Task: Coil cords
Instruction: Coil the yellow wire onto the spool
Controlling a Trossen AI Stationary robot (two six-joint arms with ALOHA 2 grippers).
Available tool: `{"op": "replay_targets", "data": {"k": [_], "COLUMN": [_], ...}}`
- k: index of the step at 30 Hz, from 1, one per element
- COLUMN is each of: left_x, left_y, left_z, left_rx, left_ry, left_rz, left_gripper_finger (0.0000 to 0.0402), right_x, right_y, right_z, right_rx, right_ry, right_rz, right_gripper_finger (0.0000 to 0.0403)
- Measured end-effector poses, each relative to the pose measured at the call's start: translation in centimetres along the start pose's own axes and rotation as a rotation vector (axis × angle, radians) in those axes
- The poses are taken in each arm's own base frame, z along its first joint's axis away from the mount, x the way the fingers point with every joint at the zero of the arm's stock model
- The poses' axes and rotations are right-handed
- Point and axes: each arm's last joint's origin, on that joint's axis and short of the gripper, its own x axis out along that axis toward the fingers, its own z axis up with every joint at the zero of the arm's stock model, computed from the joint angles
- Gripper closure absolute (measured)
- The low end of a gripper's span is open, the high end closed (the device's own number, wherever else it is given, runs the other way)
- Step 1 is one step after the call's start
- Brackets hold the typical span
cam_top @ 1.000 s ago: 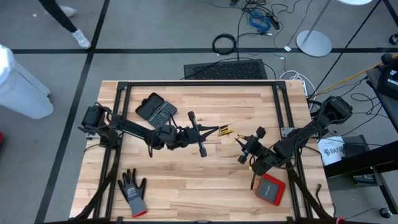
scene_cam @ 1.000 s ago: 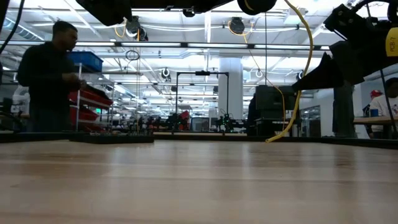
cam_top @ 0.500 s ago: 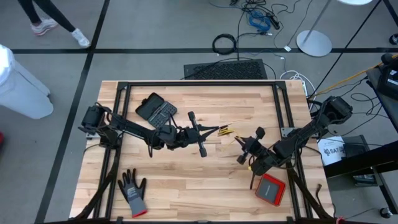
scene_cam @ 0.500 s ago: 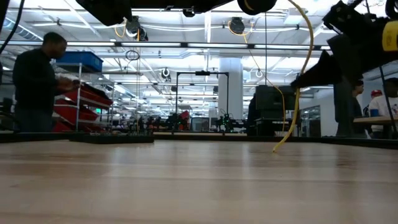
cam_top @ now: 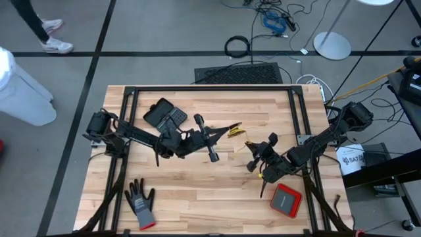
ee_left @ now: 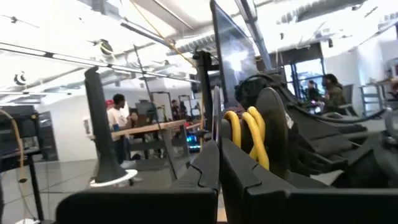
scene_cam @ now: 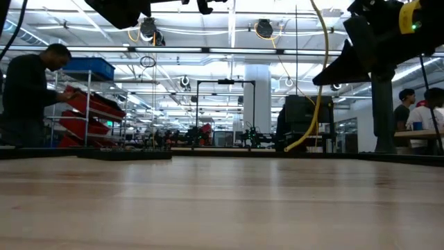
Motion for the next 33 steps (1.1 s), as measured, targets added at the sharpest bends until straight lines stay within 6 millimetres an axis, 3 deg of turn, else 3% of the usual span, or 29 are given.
{"op": "replay_targets", "data": {"k": [13,18,27,33], "left_x": [0.0,0.0,0.0,0.0], "left_y": [0.1,0.0,-0.1,-0.2], "left_z": [0.0,-0.1,-0.9,-1.2], "left_rx": [-0.079,-0.071,0.018,0.030], "left_ry": [-0.002,0.014,0.103,0.124], "left_rz": [0.008,0.017,0.027,0.018], "left_gripper_finger": [0.0400,0.0400,0.0400,0.0400], "right_x": [4.0,5.4,5.6,5.5], "right_y": [2.5,4.2,6.6,6.8], "right_z": [0.2,1.3,4.5,5.1], "right_rx": [0.041,-0.006,-0.122,-0.189], "right_ry": [0.010,0.030,0.033,0.068], "right_rz": [0.075,0.109,0.121,0.106], "right_gripper_finger": [0.0403,0.0403,0.0403,0.0403]}}
